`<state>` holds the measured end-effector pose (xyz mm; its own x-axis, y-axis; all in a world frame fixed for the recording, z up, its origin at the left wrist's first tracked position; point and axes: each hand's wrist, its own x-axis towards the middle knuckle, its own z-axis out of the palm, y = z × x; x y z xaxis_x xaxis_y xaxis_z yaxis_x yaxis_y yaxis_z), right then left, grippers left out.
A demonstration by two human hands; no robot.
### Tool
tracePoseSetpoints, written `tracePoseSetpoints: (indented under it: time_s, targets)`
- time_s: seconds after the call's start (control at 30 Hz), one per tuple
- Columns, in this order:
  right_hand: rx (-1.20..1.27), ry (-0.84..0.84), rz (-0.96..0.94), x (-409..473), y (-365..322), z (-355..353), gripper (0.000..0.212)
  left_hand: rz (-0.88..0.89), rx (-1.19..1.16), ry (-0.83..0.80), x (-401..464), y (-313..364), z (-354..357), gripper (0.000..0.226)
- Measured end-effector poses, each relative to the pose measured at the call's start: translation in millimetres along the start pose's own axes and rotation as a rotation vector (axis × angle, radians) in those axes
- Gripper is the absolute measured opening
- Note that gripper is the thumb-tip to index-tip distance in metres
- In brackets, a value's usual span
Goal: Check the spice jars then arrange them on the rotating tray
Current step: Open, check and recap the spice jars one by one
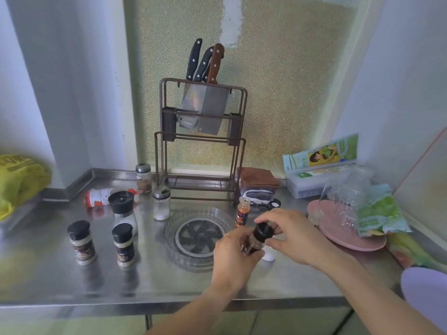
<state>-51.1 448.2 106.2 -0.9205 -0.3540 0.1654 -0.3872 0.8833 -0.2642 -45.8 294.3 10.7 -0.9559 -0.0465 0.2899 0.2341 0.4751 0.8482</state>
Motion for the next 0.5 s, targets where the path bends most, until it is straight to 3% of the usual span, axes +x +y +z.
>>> tracePoseSetpoints:
  time_s: [0.13, 0.27, 0.43, 0.5]
  targets:
    - [0.019, 0.006, -0.051, -3, -14, -11, 0.047, 0.084, -0.026, 0.027, -5, 2, -18, 0.036]
    - [-0.103, 0.011, 0.005, -3, -34, -17, 0.03, 0.15, 0.009, 0.05, -10, -2, -32, 0.034]
    - [-0.039, -0.125, -0.027, -3, -49, -20, 0.048, 0.161, -0.008, 0.029, -14, -4, -50, 0.037]
    - [-0.073, -0.129, -0.012, 2, -55, -18, 0.03, 0.151, -0.026, 0.027, -17, -6, -57, 0.037]
